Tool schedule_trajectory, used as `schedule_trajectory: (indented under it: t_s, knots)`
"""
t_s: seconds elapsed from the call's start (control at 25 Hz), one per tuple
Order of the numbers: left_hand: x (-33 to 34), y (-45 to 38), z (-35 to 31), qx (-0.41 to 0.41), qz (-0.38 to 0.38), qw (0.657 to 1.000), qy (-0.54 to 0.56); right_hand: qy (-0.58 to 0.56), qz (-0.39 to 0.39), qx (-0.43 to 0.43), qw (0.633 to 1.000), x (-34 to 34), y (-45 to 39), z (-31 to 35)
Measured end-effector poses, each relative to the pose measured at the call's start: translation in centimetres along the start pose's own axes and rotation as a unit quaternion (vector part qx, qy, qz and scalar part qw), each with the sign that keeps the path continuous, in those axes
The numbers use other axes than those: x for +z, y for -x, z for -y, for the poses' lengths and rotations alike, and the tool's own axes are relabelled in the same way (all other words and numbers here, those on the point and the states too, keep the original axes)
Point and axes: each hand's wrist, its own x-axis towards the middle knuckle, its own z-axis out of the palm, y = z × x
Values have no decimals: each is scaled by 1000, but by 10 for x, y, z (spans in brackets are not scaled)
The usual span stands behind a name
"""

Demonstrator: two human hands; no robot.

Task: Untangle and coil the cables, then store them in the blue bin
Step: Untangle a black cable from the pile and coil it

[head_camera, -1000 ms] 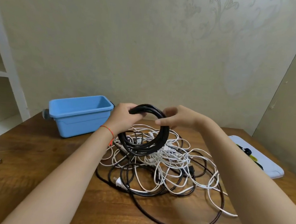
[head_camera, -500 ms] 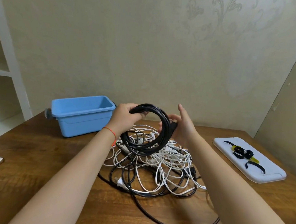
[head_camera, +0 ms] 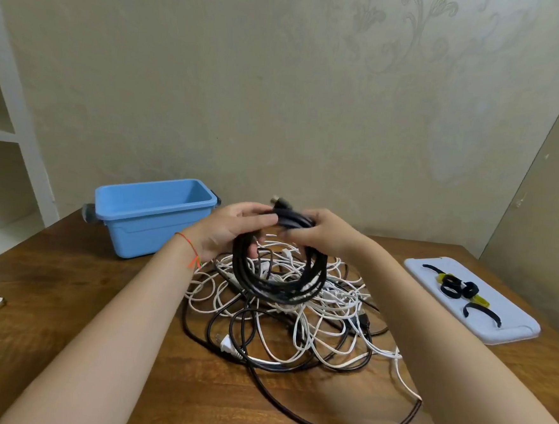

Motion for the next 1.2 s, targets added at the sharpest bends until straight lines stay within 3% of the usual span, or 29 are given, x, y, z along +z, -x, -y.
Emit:
schedule_trajectory:
  t_s: [0.08,0.2,0.32,0.52,0.6,0.72,0.8,0.84,0.88,0.92,1.0,1.08,1.12,1.2]
  knots:
    - [7,4,-12,-31,46,997,-51,166,48,-25,985,7,-4,11]
    - [18,3,-22,-72,31,983,-168,307,43,-83,947,25,-11,22]
    - [19,0,-20,-59,-14,975,-216,202,-2,-57,978,23,-12,18]
    - [14,-8,-7,-5,-106,988,-112,72,-38,-26,996,10,-4,7]
    - [14,-8,-13,-4,-109,975,-193,70,-66,-20,995,9,-2,5]
    - [22,-9,-35,31,-90,922,-375,139,-149,-30,979,5,-6,3]
    - [34,-15,-43,61,-96,823,-556,134,-192,-20,972,0,-9,5]
    - [38,-19,-43,84,-128,767,-623,66,-191,1,979,-3,-9,5]
    - [42,-22,-43,110,-169,733,-650,-39,-176,23,983,-6,-7,5]
    - [45,-25,-42,134,-208,728,-639,-141,-144,42,979,-12,-3,2]
    - [47,-32,-37,141,-237,776,-568,-239,-73,61,966,-25,8,-6]
    - [55,-42,-26,89,-199,852,-476,-273,-58,65,958,-42,20,-22]
    - [62,-47,-16,54,-171,899,-400,-298,-85,76,948,-52,25,-35]
    - [79,-57,1,-15,-122,971,-204,-256,-228,102,934,-71,35,-67]
